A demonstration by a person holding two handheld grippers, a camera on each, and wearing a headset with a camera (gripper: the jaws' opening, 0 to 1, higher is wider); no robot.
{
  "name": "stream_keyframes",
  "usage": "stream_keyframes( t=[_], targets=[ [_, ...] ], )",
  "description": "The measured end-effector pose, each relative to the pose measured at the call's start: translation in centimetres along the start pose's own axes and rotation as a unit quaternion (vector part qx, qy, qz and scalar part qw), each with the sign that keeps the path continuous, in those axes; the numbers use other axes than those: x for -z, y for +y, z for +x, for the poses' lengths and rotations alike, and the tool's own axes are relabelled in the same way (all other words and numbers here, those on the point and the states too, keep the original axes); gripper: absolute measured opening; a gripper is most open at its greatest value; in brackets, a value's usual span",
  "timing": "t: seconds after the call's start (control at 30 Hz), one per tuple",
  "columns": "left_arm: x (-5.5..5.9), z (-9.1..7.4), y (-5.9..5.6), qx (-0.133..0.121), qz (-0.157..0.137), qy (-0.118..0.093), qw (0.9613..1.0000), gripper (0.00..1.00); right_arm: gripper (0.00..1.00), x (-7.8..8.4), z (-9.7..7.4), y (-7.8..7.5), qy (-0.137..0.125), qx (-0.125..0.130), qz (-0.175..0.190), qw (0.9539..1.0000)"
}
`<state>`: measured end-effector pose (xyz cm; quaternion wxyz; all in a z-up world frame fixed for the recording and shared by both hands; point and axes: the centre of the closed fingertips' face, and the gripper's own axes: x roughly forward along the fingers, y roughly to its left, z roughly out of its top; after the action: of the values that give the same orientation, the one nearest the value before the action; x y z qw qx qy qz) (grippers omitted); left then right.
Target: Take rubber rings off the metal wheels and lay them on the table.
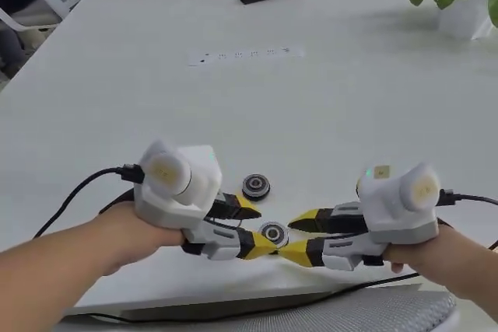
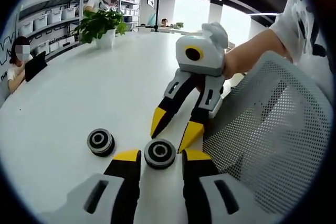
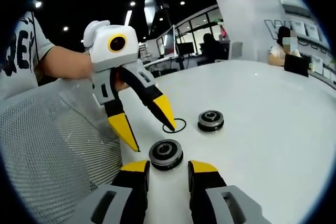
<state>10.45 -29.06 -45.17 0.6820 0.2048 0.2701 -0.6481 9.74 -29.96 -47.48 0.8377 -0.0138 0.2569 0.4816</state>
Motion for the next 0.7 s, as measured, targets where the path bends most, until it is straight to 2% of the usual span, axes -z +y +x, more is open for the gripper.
stream_keyframes(
  t=[0.33,0.7],
  targets=[
    [0.21,0.66,-0.28,0.007,-0.004,0.003,1.0000,0.18,0.21,0.17,0.22,0.18,0.000,-0.002,-0.004,1.0000],
    [0.32,0.95,0.01,-0.001,0.000,0.002,1.0000,0.11,0.19,0.20,0.15,0.19,0.000,-0.001,-0.005,1.0000]
  ],
)
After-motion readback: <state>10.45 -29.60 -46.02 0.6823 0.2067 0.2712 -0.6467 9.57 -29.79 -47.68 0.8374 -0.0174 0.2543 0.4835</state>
